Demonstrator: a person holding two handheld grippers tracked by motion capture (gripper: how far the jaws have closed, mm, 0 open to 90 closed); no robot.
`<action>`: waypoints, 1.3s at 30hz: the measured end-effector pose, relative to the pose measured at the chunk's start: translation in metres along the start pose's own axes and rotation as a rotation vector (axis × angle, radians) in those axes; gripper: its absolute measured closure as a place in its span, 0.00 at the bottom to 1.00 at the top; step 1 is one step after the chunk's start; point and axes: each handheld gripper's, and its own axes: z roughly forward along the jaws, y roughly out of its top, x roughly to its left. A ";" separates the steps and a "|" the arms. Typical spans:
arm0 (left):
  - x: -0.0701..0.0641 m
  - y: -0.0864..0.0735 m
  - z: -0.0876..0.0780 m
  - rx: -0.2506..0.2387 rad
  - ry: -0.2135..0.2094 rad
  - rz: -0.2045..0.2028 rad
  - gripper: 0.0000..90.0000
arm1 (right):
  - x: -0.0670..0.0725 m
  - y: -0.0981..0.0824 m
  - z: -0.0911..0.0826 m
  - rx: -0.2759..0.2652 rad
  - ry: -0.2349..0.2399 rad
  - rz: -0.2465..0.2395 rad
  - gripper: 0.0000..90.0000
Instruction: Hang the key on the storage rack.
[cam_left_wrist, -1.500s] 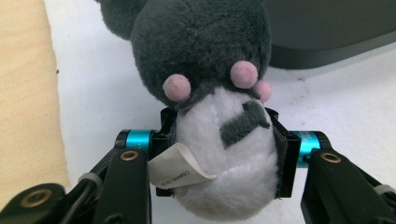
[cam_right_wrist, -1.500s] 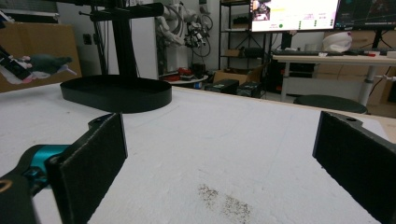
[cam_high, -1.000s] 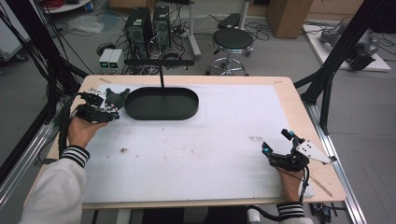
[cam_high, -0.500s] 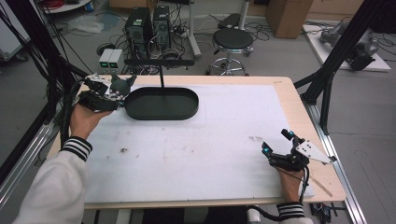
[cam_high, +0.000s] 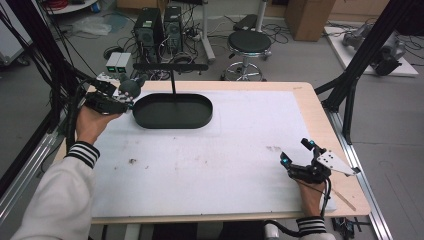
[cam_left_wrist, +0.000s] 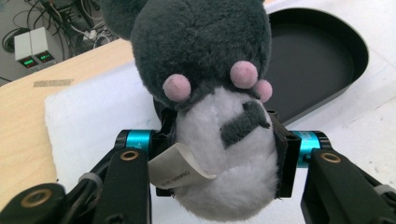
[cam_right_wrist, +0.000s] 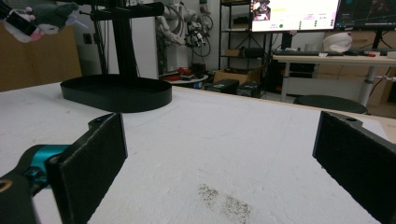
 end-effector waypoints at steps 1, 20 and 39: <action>0.000 0.003 -0.001 -0.001 0.003 0.005 0.61 | 0.000 0.000 0.000 0.000 0.000 -0.002 0.02; 0.002 0.018 -0.005 -0.025 0.012 -0.003 0.61 | 0.000 0.000 0.000 -0.001 0.000 -0.003 0.02; 0.003 0.028 -0.008 -0.057 0.007 -0.012 0.61 | 0.000 0.000 0.000 0.000 0.000 -0.004 0.02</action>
